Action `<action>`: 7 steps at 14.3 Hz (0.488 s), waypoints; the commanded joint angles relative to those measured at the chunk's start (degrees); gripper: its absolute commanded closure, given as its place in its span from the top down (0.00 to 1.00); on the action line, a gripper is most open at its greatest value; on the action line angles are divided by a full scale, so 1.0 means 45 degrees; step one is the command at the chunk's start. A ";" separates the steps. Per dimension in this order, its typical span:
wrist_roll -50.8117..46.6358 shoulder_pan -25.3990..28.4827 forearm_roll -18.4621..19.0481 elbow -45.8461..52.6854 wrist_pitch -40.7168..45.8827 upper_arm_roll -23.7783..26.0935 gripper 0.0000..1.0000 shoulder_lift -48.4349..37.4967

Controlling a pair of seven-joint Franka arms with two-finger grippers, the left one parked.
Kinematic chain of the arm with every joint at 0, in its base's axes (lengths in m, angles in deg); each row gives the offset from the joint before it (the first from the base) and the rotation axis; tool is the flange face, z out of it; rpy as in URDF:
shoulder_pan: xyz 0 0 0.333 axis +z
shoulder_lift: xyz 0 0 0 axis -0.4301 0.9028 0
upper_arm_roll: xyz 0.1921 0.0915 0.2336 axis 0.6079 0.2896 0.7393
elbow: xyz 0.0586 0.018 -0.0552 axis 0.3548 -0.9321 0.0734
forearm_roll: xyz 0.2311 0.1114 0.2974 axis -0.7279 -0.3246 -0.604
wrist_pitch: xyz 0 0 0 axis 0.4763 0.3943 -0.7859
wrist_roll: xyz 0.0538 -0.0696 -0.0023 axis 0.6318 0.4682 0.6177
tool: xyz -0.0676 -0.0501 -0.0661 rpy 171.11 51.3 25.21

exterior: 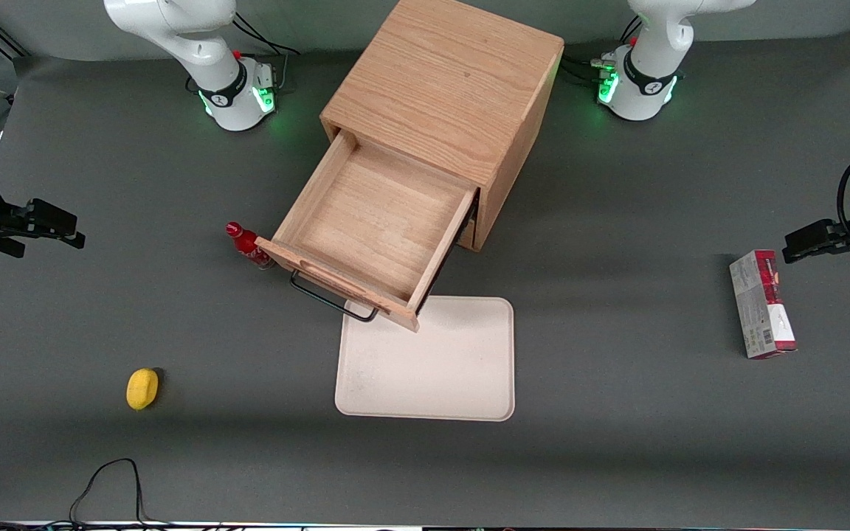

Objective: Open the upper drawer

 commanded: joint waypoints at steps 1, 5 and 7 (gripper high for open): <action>-0.0391 -0.0104 0.0380 -0.0137 -0.0238 0.0210 1.00 0.0058; -0.0352 -0.0123 0.0438 -0.0195 -0.0336 0.0210 1.00 -0.0019; -0.0313 -0.0143 0.0438 -0.0195 -0.0278 0.0210 1.00 -0.0078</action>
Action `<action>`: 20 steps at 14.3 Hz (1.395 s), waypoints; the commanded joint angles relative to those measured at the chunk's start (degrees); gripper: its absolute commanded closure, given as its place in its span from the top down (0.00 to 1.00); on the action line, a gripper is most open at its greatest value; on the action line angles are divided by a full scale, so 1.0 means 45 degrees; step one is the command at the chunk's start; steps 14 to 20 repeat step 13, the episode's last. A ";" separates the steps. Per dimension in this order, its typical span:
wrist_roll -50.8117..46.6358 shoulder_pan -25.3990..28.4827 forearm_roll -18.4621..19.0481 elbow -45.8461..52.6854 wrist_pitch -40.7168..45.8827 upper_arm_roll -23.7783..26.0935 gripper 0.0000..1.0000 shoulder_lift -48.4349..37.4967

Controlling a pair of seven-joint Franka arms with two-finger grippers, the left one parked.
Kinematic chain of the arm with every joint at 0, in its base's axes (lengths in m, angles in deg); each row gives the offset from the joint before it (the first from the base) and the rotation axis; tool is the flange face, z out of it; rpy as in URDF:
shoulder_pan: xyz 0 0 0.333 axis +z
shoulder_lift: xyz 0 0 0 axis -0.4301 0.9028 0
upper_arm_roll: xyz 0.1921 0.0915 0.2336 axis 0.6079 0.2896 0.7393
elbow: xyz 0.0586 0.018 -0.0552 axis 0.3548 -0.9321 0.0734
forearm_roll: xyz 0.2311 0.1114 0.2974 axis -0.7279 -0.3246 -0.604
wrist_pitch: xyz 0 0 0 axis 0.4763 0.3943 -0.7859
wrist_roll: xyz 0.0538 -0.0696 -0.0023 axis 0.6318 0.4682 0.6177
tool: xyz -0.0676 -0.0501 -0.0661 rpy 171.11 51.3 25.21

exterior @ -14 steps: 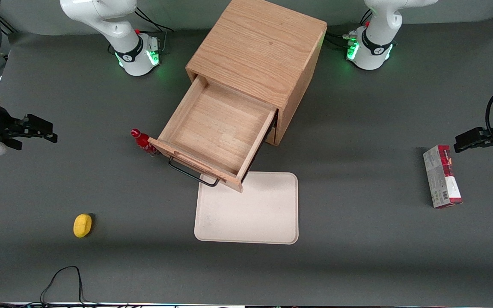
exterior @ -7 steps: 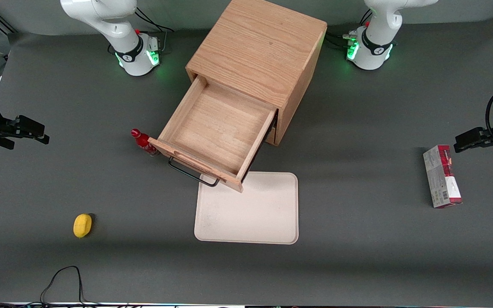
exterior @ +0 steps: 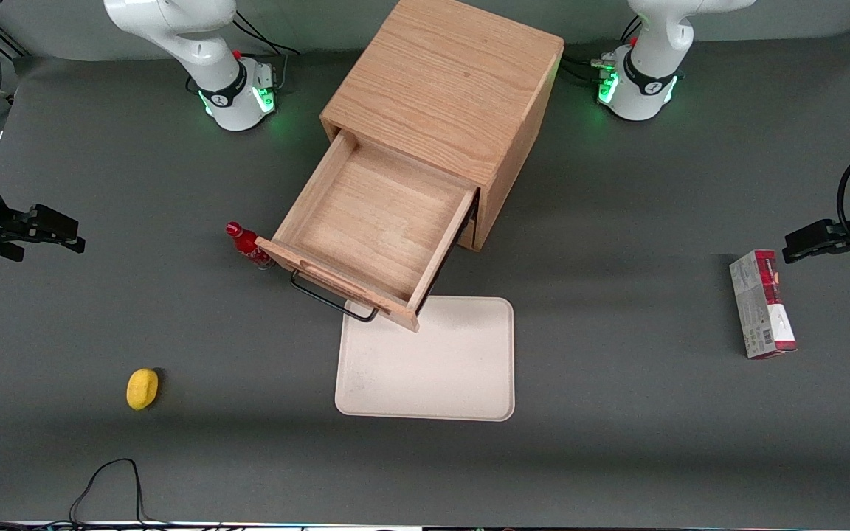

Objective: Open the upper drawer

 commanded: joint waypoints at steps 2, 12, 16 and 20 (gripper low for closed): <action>-0.0299 -0.0122 0.0291 -0.0096 0.0025 0.0132 1.00 -0.0203; -0.0397 -0.0063 0.0545 -0.0037 0.0670 0.0092 1.00 -0.0262; -0.0416 -0.0044 0.0545 -0.0037 0.0670 0.0092 1.00 -0.0262; -0.0416 -0.0044 0.0545 -0.0037 0.0670 0.0092 1.00 -0.0262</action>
